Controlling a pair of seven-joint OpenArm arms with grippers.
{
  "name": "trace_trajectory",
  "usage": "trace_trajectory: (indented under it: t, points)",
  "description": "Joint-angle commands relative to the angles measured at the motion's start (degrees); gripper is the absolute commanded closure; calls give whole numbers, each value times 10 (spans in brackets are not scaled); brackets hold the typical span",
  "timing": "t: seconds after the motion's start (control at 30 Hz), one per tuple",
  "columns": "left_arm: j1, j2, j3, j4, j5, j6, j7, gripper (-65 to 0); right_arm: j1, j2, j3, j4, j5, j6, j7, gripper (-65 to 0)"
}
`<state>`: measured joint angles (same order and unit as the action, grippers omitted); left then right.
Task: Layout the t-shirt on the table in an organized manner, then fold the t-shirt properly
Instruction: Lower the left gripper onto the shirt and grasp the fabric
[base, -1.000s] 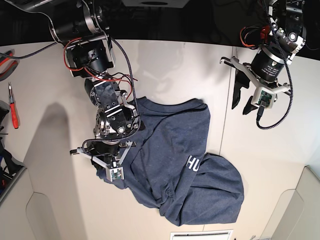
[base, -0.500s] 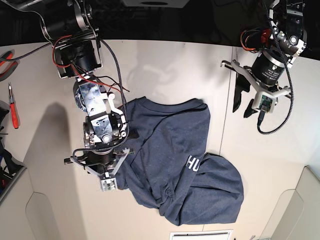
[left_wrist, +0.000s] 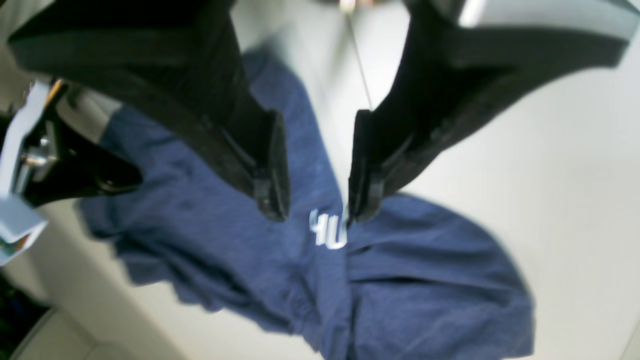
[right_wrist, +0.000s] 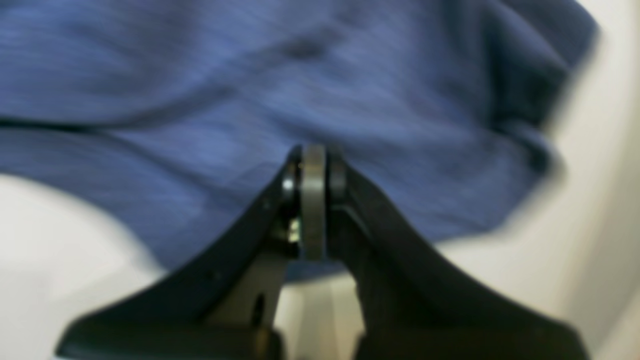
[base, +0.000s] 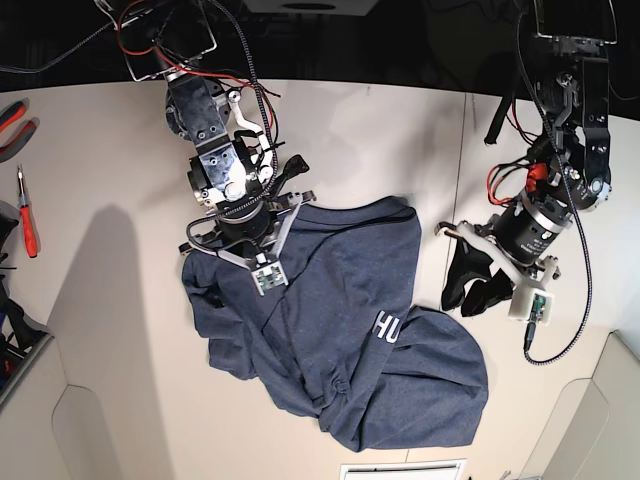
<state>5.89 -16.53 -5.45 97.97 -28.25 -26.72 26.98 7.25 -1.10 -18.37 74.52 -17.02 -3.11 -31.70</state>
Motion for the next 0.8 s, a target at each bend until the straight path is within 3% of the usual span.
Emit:
trace_trajectory:
  t: [0.0,0.13,0.27,0.57,0.7,0.77]
  points:
    - [-19,-4,4,0,-17,-9,-5,-239,7,-1,0,10,-16,-25,19,-9]
    - [-59,-3,54,-40,-24,-14,-1,-239,7,1,0,10,-51,-86,21,-9]
    - [-103,21,115,-108,3,-14,-1,-239,7,2,0,10,-51,-85,21,-8]
    - [-228,100,162,-294,51,-14,-1,-243,7,2,85,3,2,3,8,-8]
    - [-248,105,196,-322,68,-14,-1,-332,7,2,138,0,24,39,-10,-8]
    - [-249,108,222,-323,88,-14,-2,-336,7,2,154,0,36,51,-9,-8]
